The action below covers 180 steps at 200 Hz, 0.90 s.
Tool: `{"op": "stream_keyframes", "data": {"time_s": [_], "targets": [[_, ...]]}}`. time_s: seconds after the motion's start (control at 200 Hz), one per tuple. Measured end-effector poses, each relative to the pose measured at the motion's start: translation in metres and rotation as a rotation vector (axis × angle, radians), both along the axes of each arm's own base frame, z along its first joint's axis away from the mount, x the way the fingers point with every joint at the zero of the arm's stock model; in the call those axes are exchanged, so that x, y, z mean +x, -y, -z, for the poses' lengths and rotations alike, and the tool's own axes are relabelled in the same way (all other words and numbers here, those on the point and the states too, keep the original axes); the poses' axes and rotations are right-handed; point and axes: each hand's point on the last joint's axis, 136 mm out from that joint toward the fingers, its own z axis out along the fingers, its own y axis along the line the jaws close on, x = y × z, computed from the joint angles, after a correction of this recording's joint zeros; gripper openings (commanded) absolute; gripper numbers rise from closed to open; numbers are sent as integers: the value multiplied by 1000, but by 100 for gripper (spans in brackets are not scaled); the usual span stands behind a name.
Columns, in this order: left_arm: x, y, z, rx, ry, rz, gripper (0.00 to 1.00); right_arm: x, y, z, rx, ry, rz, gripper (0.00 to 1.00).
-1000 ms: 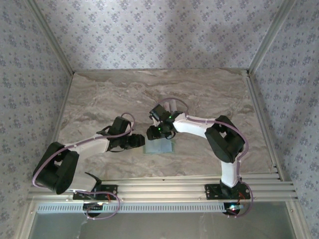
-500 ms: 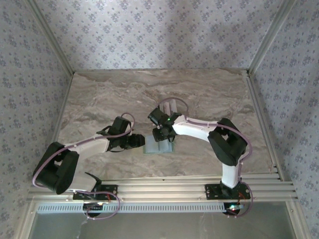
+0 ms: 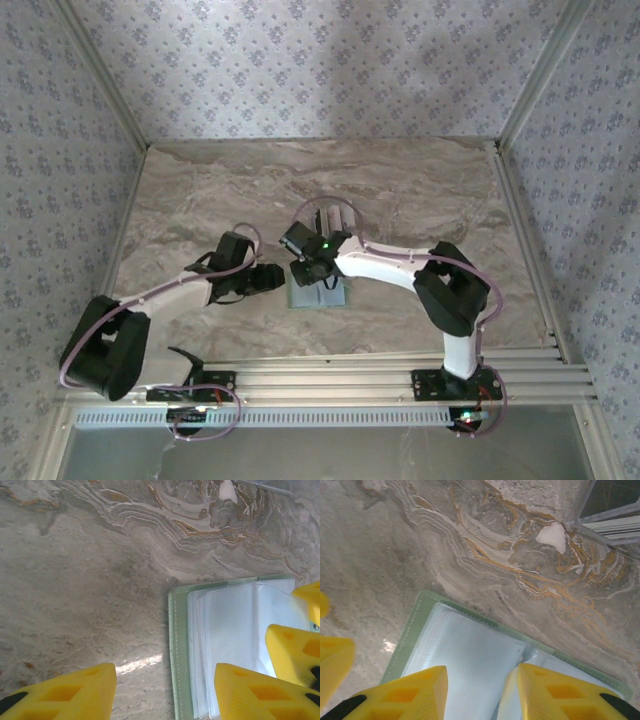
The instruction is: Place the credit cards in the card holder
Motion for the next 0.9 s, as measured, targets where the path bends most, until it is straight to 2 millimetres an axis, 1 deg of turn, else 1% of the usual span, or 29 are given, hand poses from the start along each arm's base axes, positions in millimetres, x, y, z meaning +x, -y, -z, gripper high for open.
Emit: {"op": "stream_keyframes", "data": {"time_s": [0.155, 0.32, 0.405, 0.455, 0.555, 0.63, 0.775, 0.899], "targets": [[-1, -3, 2, 8, -5, -7, 55, -1, 8, -1, -62, 32, 13, 41], [-1, -3, 3, 11, -8, -8, 55, 8, 31, -1, -141, 68, 81, 43], [-2, -3, 3, 11, -9, -8, 55, 14, 42, -8, -167, 108, 119, 44], [-2, -4, 3, 11, -9, -8, 55, 15, 43, -14, -167, 133, 125, 45], [-1, -4, 3, 12, -10, -11, 55, 11, 34, -25, -142, 163, 97, 45], [-1, -4, 3, 12, -10, -12, 56, 5, 21, -24, -115, 151, 57, 42], [-1, -6, 4, 12, -11, -16, 56, -1, 0, -8, -88, 93, -8, 40], [-2, -7, 5, 14, -16, -18, 56, -6, -7, 10, -89, 41, -36, 38]]}}
